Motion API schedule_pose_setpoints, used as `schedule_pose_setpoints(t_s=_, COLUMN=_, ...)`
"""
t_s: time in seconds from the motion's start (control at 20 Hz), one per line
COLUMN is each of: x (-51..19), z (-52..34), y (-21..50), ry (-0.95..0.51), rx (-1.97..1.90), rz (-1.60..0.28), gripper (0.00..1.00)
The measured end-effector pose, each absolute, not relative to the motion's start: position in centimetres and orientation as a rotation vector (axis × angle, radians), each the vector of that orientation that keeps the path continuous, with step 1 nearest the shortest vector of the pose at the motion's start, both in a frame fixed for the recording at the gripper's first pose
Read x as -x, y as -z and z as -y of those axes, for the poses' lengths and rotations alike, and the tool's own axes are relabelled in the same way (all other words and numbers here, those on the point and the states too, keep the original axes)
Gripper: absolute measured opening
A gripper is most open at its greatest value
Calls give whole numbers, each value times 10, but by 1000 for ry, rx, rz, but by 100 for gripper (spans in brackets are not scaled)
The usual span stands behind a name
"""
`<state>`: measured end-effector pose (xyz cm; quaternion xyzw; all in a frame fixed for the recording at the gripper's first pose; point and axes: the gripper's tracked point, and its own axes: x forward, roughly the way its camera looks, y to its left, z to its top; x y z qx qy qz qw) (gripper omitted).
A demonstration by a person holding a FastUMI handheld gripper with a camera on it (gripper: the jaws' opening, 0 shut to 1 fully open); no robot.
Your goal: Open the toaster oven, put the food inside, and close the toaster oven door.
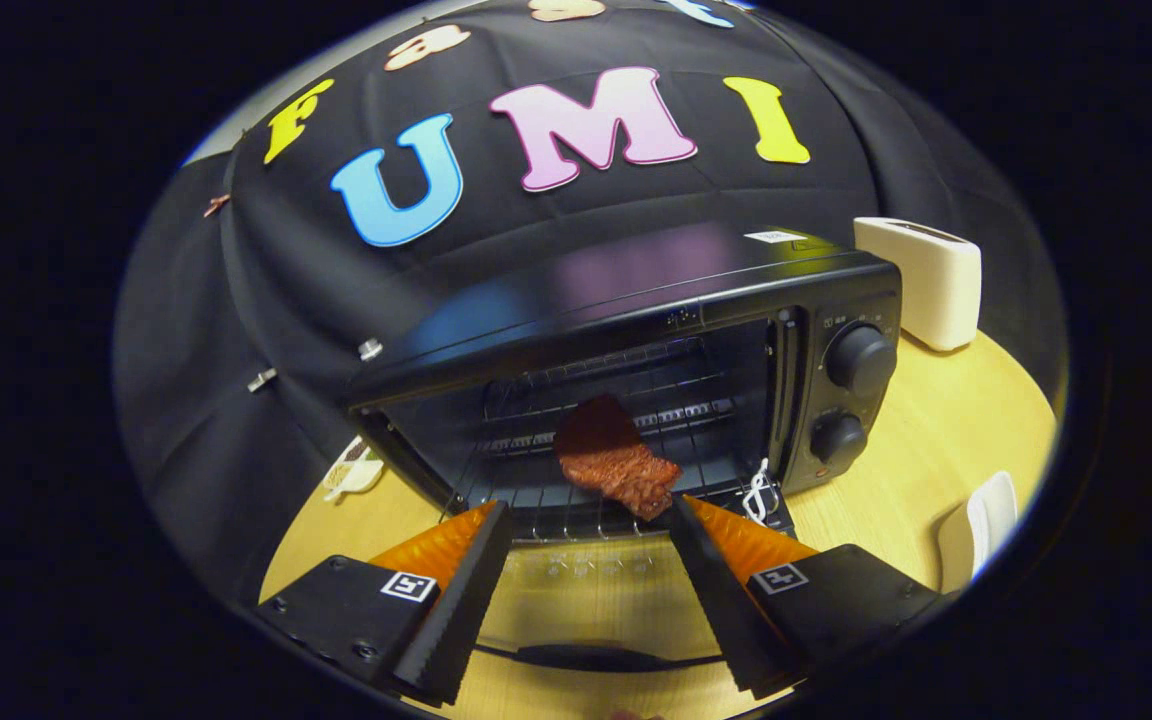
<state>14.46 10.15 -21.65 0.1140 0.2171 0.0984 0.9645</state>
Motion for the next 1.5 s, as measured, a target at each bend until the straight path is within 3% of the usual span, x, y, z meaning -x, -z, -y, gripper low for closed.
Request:
schedule_pose_setpoints(t_s=0.7, x=-33, z=-102, y=257, ry=-220, rx=63, rz=-665, gripper=99)
schedule_pose_setpoints(t_s=1.5, x=-46, z=-95, y=319, ry=-206, rx=140, rz=-807, gripper=99)
